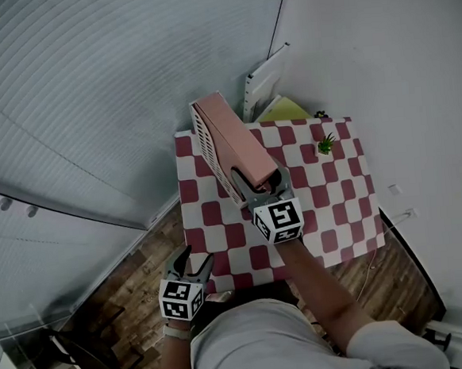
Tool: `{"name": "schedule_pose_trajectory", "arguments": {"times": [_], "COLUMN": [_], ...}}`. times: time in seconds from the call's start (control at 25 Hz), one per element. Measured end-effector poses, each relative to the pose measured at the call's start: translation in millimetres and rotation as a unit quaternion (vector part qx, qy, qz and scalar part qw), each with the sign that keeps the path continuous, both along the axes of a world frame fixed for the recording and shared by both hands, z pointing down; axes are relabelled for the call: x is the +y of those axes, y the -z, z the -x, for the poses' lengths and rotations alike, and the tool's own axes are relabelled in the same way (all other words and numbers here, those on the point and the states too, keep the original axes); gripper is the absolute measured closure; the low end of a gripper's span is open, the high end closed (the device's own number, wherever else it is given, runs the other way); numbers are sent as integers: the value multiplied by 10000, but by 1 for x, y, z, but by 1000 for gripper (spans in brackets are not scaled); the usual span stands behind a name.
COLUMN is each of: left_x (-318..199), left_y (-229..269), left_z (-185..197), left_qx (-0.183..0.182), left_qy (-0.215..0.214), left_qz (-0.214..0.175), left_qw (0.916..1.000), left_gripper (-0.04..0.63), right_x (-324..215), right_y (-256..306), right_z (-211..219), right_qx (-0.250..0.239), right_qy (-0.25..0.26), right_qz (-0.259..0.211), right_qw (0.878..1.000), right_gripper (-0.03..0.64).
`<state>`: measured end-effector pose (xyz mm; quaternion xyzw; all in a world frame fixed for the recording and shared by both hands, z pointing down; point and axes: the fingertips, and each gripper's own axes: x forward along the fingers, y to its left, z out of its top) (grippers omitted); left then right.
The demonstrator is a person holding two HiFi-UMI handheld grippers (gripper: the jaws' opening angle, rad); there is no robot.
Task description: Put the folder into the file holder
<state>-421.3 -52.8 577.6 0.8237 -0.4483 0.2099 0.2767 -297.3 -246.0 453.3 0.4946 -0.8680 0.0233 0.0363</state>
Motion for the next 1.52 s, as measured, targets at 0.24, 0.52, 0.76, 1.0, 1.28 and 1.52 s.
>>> {"name": "schedule_pose_trajectory", "arguments": {"times": [0.24, 0.52, 0.76, 1.0, 1.28, 1.52], "left_x": [-6, -21, -34, -42, -50, -55], "left_y": [8, 26, 46, 64, 81, 89], "left_z": [-15, -47, -86, -123, -161, -189], "left_qx": [-28, 21, 133, 291, 528, 690], "left_qy": [-61, -205, -445, -707, -1035, -1285], "left_qz": [-79, -269, -499, -682, -866, -1010], "left_qw": [9999, 9994, 9977, 9947, 9894, 9841], "left_gripper": [354, 354, 354, 354, 354, 354], "right_x": [10, 38, 59, 75, 109, 141], "right_y": [14, 41, 59, 69, 63, 50], "right_z": [-10, -26, -63, -117, -169, -205], "right_qx": [-171, -357, -461, -498, -391, -364], "right_qy": [138, 440, 471, 177, -187, -544], "right_qz": [-68, -121, -127, -5, 190, 357], "right_qw": [9997, 9983, 9977, 9986, 9989, 9972], "right_gripper": [304, 304, 304, 304, 305, 311]}}
